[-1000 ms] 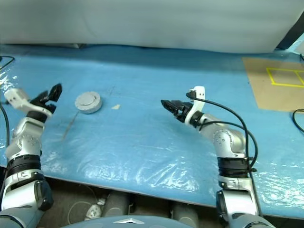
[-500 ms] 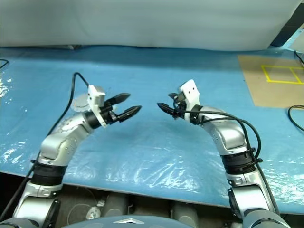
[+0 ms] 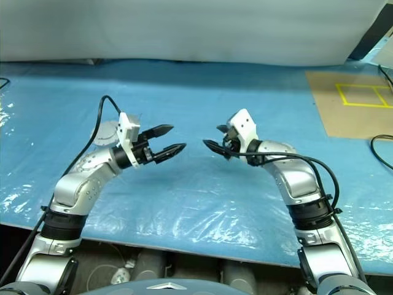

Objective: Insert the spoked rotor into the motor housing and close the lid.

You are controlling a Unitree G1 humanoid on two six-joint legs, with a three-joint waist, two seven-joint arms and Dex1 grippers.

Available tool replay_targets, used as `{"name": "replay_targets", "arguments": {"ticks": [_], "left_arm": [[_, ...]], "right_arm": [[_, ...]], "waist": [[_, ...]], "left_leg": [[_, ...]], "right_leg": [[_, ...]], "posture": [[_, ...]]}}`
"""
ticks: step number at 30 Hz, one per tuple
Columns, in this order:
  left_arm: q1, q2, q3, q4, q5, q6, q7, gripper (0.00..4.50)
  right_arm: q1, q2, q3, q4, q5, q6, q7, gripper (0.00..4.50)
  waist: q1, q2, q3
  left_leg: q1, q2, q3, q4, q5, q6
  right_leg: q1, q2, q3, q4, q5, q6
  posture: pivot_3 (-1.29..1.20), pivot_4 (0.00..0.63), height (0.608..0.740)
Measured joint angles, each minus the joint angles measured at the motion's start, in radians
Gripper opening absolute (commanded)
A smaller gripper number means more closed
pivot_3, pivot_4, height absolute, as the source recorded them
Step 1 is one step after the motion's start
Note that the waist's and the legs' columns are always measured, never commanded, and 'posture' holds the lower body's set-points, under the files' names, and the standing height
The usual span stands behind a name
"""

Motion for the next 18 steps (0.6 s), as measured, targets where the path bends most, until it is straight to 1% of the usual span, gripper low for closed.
{"name": "replay_targets", "arguments": {"ticks": [3,11,18], "left_arm": [[0.0,0.01,0.001,0.001,0.002,0.0,-0.009,4.46],[0.0,0.002,0.002,0.013,0.006,0.001,-0.008,4.46],[0.0,-0.01,0.004,0.015,0.014,0.0,0.004,4.46]], "right_arm": [[0.007,-0.008,0.0,0.0,-0.018,-0.006,-0.002,3.42],[0.007,0.019,0.003,0.013,-0.067,-0.015,-0.026,3.42],[0.006,0.033,0.009,0.018,-0.078,-0.014,-0.011,3.42]], "waist": [[0.0,0.0,0.0],[0.0,0.0,0.0],[0.0,0.0,0.0]], "left_leg": [[0.0,0.0,0.0,0.0,0.0,0.0],[0.0,0.0,0.0,0.001,0.0,0.001],[0.0,0.0,0.0,0.001,0.0,0.001]], "right_leg": [[0.0,0.0,0.0,0.0,-0.002,-0.003],[0.0,0.0,0.0,0.001,-0.002,-0.003],[0.0,0.0,0.0,0.001,-0.002,-0.003]], "posture": [[0.0,0.15,0.74],[0.0,0.15,0.74],[0.0,0.15,0.74]]}}
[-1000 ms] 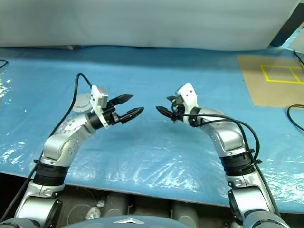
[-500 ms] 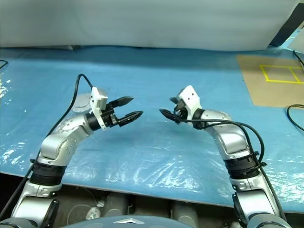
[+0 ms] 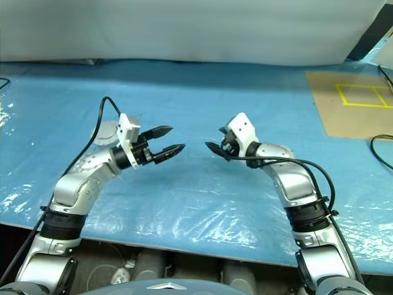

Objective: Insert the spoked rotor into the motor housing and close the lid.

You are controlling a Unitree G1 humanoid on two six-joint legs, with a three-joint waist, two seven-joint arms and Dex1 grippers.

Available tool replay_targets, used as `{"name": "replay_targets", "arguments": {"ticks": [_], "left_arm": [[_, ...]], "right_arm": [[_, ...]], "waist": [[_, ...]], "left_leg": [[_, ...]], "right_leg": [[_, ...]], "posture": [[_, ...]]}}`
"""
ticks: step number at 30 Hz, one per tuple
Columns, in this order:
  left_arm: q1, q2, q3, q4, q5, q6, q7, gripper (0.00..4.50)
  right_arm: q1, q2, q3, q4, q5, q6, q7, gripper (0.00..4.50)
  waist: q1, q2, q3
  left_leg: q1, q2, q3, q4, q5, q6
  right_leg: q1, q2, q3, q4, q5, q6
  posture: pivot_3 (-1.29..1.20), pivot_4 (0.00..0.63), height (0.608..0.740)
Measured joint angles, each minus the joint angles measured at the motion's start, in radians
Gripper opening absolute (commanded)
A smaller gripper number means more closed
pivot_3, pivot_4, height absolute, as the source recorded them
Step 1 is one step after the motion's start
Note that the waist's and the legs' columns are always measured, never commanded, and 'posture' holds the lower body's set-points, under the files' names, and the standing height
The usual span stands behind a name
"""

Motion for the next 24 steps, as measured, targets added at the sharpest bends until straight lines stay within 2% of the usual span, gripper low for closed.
{"name": "replay_targets", "arguments": {"ticks": [24], "left_arm": [[-0.013,-0.016,0.016,0.013,0.02,-0.003,0.007,4.46]], "right_arm": [[-0.017,0.032,0.012,0.017,-0.034,-0.018,0.02,3.42]], "waist": [[-0.001,0.0,0.0]], "left_leg": [[0.0,0.0,0.0,0.001,0.001,0.001]], "right_leg": [[0.0,0.0,0.0,0.001,0.001,-0.001]], "posture": [[0.0,0.15,0.74]]}}
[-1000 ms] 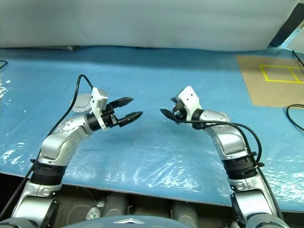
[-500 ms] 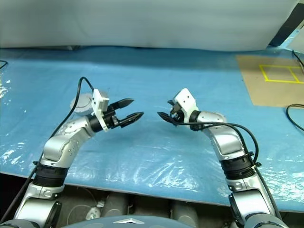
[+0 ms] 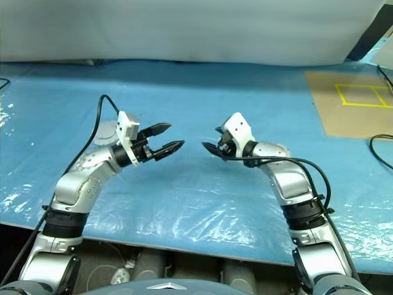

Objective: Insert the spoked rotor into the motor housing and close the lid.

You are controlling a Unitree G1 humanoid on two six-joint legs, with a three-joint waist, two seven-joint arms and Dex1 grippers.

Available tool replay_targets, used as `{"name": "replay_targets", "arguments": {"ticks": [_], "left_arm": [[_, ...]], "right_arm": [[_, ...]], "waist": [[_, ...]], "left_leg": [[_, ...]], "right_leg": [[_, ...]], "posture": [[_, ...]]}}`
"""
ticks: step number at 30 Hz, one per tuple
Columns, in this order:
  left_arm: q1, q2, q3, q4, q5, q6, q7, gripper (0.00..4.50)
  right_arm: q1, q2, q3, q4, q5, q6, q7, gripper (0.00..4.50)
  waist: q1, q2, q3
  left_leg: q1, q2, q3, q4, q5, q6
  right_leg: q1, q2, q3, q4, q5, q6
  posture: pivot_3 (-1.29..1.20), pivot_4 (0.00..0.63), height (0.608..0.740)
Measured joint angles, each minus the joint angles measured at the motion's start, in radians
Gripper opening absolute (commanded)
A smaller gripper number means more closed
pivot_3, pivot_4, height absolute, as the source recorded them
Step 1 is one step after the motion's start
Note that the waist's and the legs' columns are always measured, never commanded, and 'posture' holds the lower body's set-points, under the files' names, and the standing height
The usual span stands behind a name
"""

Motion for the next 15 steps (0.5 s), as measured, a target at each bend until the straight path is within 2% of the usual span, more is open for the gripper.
{"name": "replay_targets", "arguments": {"ticks": [15], "left_arm": [[-0.003,-0.005,0.0,0.016,0.008,0.0,0.0,4.46]], "right_arm": [[0.016,0.008,0.001,0.004,-0.026,-0.041,-0.02,3.42]], "waist": [[0.0,0.0,0.0]], "left_leg": [[0.0,0.0,0.0,0.0,0.0,0.0]], "right_leg": [[0.0,0.0,0.0,0.0,0.0,0.0]], "posture": [[0.0,0.15,0.74]]}}
